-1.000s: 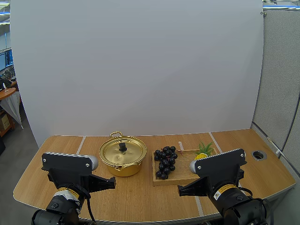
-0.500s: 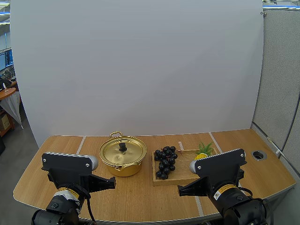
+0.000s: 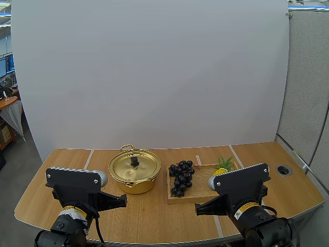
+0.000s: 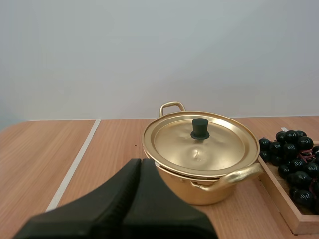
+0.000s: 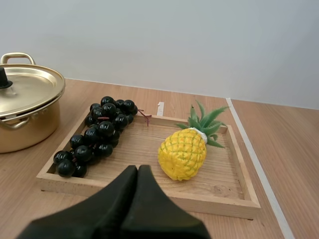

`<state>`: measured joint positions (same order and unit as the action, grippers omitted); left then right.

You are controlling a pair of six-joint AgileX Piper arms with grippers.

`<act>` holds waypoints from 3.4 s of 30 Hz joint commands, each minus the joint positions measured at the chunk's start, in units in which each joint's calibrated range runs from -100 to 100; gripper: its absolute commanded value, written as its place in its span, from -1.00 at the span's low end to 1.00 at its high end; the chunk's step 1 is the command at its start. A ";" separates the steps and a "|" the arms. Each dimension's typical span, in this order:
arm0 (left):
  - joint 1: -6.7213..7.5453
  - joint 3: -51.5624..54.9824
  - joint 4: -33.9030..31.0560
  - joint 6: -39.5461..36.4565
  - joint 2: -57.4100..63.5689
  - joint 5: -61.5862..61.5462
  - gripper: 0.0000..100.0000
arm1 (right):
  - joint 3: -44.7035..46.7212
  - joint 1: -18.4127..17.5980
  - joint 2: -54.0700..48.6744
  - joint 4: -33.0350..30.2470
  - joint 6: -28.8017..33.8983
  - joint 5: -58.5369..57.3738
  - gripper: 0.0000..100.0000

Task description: Open the pot, put the pineapple inside, and close it

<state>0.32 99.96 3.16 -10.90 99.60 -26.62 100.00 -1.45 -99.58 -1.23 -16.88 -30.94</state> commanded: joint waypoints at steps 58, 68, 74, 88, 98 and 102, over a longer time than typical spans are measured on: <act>0.04 -46.83 -0.42 2.13 -4.11 -28.07 -1.00 | -38.78 0.19 0.79 3.09 -0.18 -18.92 -1.00; 0.04 -46.83 -0.42 2.13 -23.22 -30.36 -1.00 | -38.78 0.19 18.13 3.09 1.34 -32.87 -1.00; 0.04 -46.83 -0.42 2.13 -32.97 -30.36 -1.00 | -38.78 0.19 27.33 3.09 1.62 -32.32 -1.00; 0.04 -46.83 -0.42 4.20 -43.03 -31.07 0.71 | -38.78 0.19 30.16 1.83 1.62 -31.58 1.00; 0.04 -46.83 4.60 20.76 -50.68 -31.07 1.00 | -38.78 0.19 30.16 1.78 2.66 -31.36 1.00; 0.04 -49.33 13.67 33.93 -56.34 -33.29 1.00 | -38.78 0.19 30.16 1.78 2.66 -31.56 1.00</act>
<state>0.32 52.46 11.10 16.01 45.90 -59.12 61.62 -1.45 -69.26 0.93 -14.34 -63.84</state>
